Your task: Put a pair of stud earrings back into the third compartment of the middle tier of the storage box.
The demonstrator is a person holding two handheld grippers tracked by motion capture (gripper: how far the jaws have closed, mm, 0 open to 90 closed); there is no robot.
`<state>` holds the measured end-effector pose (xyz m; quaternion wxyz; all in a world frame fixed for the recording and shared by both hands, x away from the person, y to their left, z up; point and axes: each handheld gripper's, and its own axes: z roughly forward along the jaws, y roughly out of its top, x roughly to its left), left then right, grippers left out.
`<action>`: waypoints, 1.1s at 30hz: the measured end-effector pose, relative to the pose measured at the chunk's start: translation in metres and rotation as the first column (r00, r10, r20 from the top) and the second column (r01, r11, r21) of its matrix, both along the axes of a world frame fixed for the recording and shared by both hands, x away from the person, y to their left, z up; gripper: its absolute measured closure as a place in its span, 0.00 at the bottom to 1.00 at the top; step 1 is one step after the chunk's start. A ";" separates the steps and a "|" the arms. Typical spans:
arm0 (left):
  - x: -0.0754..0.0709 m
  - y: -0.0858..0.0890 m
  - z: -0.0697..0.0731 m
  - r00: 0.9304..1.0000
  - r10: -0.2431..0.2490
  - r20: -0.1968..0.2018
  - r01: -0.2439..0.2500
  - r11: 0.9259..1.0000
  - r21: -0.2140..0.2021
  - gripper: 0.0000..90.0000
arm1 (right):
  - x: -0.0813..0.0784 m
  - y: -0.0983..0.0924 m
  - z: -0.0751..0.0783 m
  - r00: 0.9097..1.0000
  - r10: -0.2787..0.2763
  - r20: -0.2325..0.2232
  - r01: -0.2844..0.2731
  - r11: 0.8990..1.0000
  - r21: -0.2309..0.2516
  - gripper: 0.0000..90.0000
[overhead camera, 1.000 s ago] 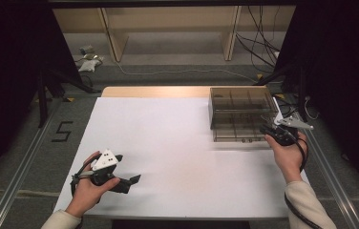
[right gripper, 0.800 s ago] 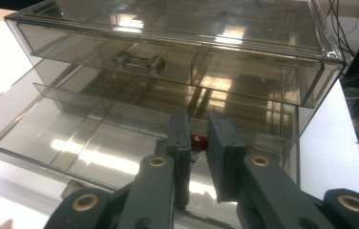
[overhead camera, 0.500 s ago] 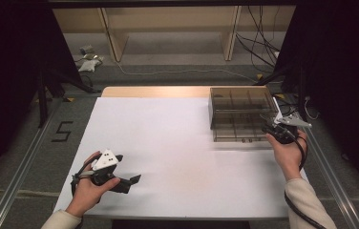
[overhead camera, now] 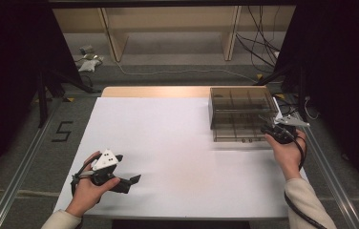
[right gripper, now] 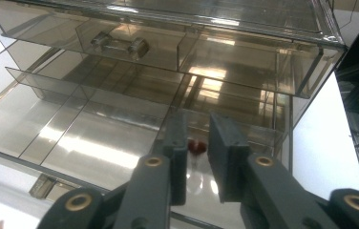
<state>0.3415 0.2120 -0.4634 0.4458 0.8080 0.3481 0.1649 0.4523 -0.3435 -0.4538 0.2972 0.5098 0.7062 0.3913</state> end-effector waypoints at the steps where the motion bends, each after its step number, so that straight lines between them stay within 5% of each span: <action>1: 0.000 0.000 0.000 1.000 0.000 0.000 0.000 1.000 0.001 0.00 | 0.000 0.000 0.000 1.000 0.003 -0.002 -0.003 1.000 0.002 0.82; 10: 0.000 0.000 0.000 1.000 -0.002 -0.001 0.002 1.000 -0.004 0.00 | -0.009 0.004 0.004 0.999 0.037 0.010 -0.038 0.998 0.040 0.58; 19: 0.001 -0.001 0.000 1.000 -0.009 -0.003 0.009 1.000 -0.009 0.00 | -0.026 0.025 0.009 0.987 0.158 0.011 -0.158 0.987 0.030 0.37; 33: 0.002 -0.003 -0.001 1.000 -0.014 -0.003 0.014 1.000 -0.006 0.00 | -0.035 0.032 0.012 0.979 0.201 0.039 -0.203 0.979 0.033 0.32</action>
